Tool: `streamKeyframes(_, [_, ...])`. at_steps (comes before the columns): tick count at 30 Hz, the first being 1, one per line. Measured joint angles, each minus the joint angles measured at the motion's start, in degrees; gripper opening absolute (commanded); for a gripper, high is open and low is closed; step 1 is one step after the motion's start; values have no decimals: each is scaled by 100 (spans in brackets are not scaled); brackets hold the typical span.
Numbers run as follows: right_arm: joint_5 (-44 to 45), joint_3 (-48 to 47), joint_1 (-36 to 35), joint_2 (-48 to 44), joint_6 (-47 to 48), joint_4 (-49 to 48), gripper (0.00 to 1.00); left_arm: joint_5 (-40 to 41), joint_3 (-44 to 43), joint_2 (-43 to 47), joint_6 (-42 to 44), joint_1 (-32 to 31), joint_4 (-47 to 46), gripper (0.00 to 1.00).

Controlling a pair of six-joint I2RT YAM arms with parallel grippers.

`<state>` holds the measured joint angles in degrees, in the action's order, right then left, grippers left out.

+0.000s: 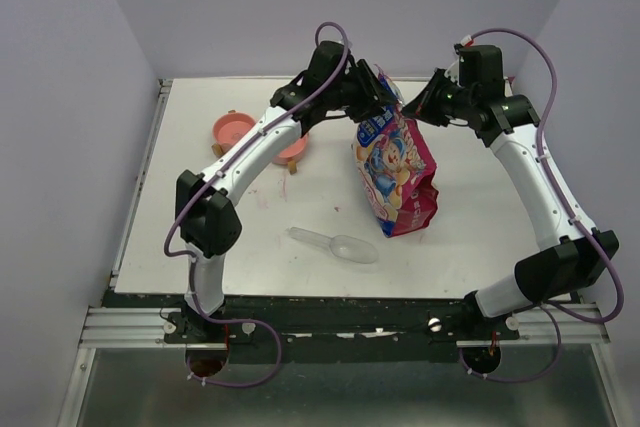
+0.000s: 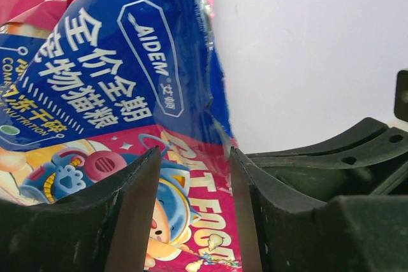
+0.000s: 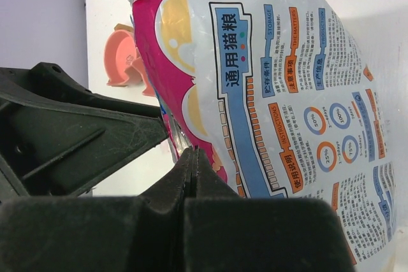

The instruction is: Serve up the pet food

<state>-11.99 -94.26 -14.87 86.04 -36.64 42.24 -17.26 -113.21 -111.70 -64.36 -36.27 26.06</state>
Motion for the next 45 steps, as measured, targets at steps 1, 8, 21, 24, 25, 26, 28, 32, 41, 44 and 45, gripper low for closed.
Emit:
streamKeyframes(1, [-13,4,0,0,0,-11,0,15,-68,-24,0,-9,7,56])
streamKeyframes(8, [-85,37,0,0,2,-55,0,109,-251,-83,2,-87,9,45])
streamKeyframes(21, [-92,35,0,0,68,-57,1,184,-321,-184,-4,-122,42,33])
streamKeyframes(24, [-90,31,0,0,214,-57,1,181,-380,-238,31,-125,50,27])
streamKeyframes(25, [-90,31,0,0,271,-59,0,177,-409,-267,35,-125,61,22])
streamKeyframes(26, [-90,31,0,0,330,-61,0,162,-450,-302,52,-125,63,15])
streamKeyframes(28, [-87,28,7,0,444,-63,1,118,-562,-372,98,-127,70,1])
streamKeyframes(32, [-79,13,24,0,715,-57,4,46,-767,-505,251,-136,146,0])
streamKeyframes(41, [20,-136,-42,175,1432,24,20,28,-796,-520,570,-173,170,0])
streamKeyframes(44, [33,-136,-87,251,1582,26,3,31,-796,-520,636,-175,234,0])
streamKeyframes(45, [55,-142,-96,271,1631,31,1,31,-796,-520,651,-175,262,0])
